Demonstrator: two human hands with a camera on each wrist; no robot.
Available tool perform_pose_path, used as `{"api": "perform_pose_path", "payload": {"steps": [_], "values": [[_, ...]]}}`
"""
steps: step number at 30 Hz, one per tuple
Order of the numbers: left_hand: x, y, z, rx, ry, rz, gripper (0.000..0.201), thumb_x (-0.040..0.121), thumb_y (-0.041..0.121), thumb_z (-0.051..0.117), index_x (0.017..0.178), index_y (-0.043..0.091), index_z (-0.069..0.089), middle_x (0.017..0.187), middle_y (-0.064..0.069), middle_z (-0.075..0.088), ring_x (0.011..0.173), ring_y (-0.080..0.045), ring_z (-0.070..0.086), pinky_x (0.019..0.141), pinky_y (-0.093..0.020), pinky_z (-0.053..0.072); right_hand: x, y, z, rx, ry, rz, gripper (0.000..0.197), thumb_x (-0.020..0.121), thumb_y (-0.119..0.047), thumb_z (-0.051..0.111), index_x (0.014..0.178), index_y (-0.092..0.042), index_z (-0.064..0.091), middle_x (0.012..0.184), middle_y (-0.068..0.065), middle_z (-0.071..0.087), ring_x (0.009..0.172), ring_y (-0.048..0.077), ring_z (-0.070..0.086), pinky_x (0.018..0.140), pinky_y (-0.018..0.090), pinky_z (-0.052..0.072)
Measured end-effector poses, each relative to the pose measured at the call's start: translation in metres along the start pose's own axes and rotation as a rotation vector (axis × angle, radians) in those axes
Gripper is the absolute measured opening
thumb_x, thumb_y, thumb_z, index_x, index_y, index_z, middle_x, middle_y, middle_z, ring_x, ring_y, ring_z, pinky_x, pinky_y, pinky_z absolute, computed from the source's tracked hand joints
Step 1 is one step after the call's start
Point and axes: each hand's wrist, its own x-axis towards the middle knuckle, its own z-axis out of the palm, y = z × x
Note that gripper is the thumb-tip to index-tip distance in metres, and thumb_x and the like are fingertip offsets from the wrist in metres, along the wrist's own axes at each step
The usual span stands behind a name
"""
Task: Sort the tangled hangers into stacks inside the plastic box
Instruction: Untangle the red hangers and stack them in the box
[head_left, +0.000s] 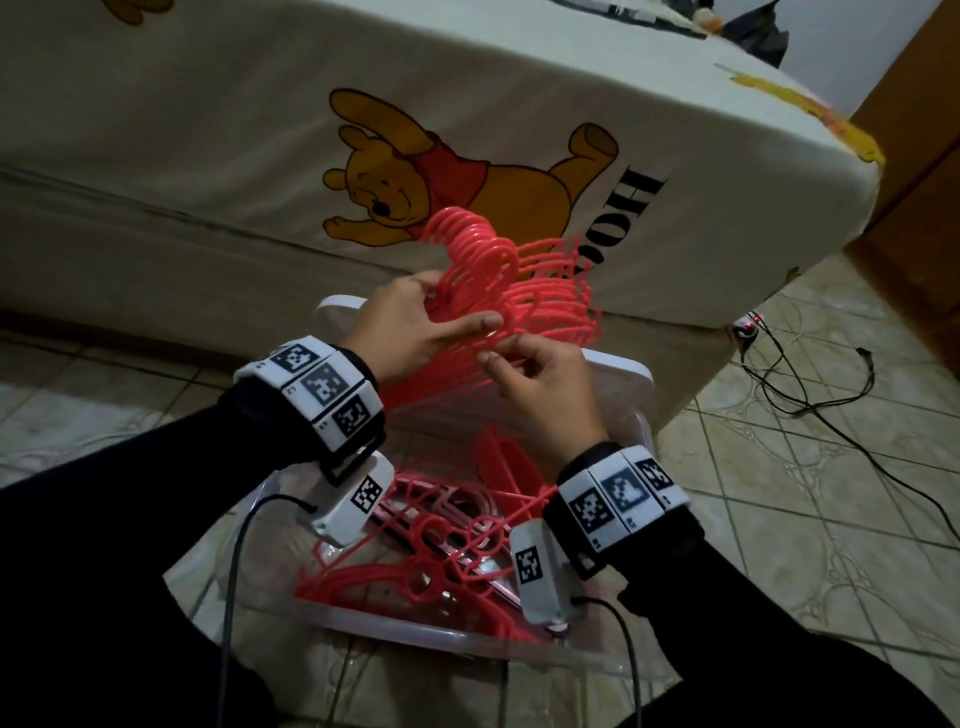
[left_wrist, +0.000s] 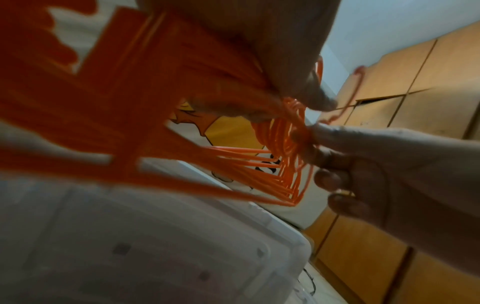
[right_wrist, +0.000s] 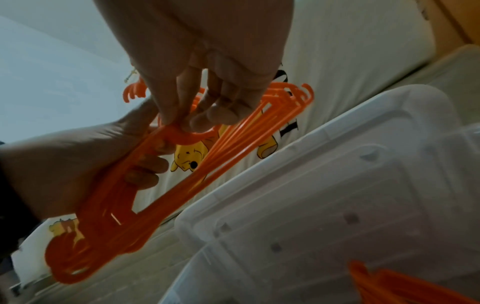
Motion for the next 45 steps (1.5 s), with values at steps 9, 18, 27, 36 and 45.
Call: {"api": "perform_pose_path", "payload": {"steps": [9, 18, 27, 36, 45], "values": [[-0.008, -0.001, 0.009, -0.083, -0.022, -0.017, 0.06, 0.067, 0.067, 0.06, 0.102, 0.019, 0.067, 0.086, 0.006, 0.072, 0.077, -0.001, 0.068, 0.07, -0.023, 0.052, 0.005, 0.005, 0.003, -0.01, 0.097, -0.087, 0.028, 0.077, -0.013, 0.075, 0.064, -0.031, 0.059, 0.058, -0.015, 0.059, 0.054, 0.001, 0.057, 0.056, 0.02, 0.046], [-0.01, 0.0, 0.007, -0.001, -0.069, -0.006, 0.051, 0.064, 0.052, 0.08, 0.106, 0.027, 0.066, 0.091, 0.012, 0.072, 0.084, 0.003, 0.066, 0.082, -0.025, 0.053, 0.008, 0.001, -0.022, 0.056, -0.174, -0.066, 0.021, 0.083, 0.002, 0.065, 0.078, -0.019, 0.068, 0.066, -0.005, 0.065, 0.059, 0.007, 0.061, 0.053, 0.021, 0.05], [0.0, 0.0, 0.001, 0.183, -0.027, -0.02, 0.041, 0.069, 0.055, 0.074, 0.1, 0.03, 0.067, 0.092, 0.015, 0.07, 0.089, -0.001, 0.063, 0.089, -0.032, 0.052, 0.009, 0.083, -0.06, -0.823, -0.565, 0.215, 0.01, 0.083, -0.015, 0.064, 0.088, -0.014, 0.073, 0.089, 0.005, 0.072, 0.081, 0.017, 0.067, 0.064, 0.015, 0.042], [0.004, -0.003, 0.005, 0.199, -0.052, -0.003, 0.033, 0.069, 0.056, 0.072, 0.094, 0.037, 0.063, 0.083, 0.022, 0.064, 0.085, 0.007, 0.06, 0.077, -0.02, 0.048, -0.035, 0.155, -0.006, -1.237, -0.993, 0.106, 0.028, 0.083, -0.016, 0.055, 0.108, -0.007, 0.063, 0.102, 0.018, 0.068, 0.094, 0.037, 0.067, 0.07, 0.037, 0.048], [0.005, -0.007, 0.004, 0.206, -0.071, 0.013, 0.046, 0.069, 0.056, 0.073, 0.106, 0.029, 0.067, 0.095, 0.014, 0.07, 0.09, -0.001, 0.064, 0.086, -0.026, 0.05, -0.034, 0.161, 0.01, -1.248, -0.999, -0.042, 0.034, 0.095, -0.014, 0.041, 0.128, -0.008, 0.048, 0.126, 0.014, 0.051, 0.108, 0.035, 0.058, 0.079, 0.047, 0.049]]}}
